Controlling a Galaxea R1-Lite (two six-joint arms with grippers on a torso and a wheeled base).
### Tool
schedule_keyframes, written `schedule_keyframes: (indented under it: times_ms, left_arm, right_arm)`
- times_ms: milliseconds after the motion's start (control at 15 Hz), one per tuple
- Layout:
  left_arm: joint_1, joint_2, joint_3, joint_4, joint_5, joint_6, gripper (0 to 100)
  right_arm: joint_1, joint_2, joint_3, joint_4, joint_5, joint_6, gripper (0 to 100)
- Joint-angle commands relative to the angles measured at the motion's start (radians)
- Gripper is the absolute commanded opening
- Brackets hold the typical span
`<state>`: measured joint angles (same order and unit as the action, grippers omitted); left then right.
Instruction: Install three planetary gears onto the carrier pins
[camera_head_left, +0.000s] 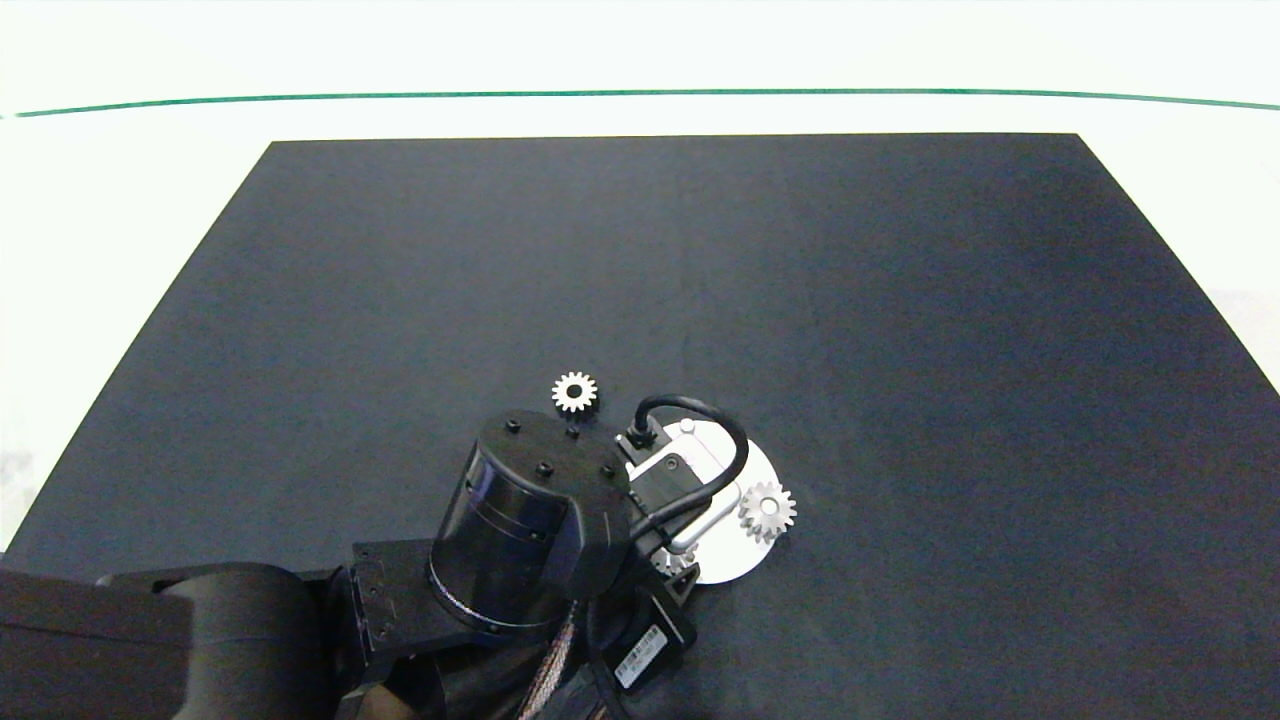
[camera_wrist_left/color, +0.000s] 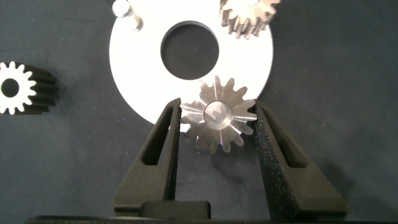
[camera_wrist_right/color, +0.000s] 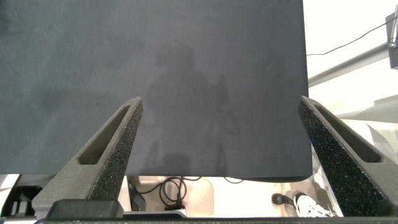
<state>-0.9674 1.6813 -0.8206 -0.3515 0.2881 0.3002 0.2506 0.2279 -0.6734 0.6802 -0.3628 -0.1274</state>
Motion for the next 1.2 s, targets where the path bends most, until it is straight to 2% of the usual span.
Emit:
schedule_keyframes:
  times_ms: [67, 667, 1200]
  left_arm:
    - [0.007, -0.002, -0.002, -0.004, 0.003, 0.004, 7]
    - [0.062, 0.002, 0.000, -0.026, 0.003, 0.013, 7]
    - [0.053, 0.000, 0.009, -0.029, 0.003, 0.010, 7]
  right_arm:
    - [0.001, -0.004, 0.000, 0.004, -0.002, -0.001, 100]
    - [0.004, -0.007, 0.000, 0.005, -0.002, -0.001, 100]
    - [0.004, -0.002, -0.005, 0.004, -0.001, -0.001, 100]
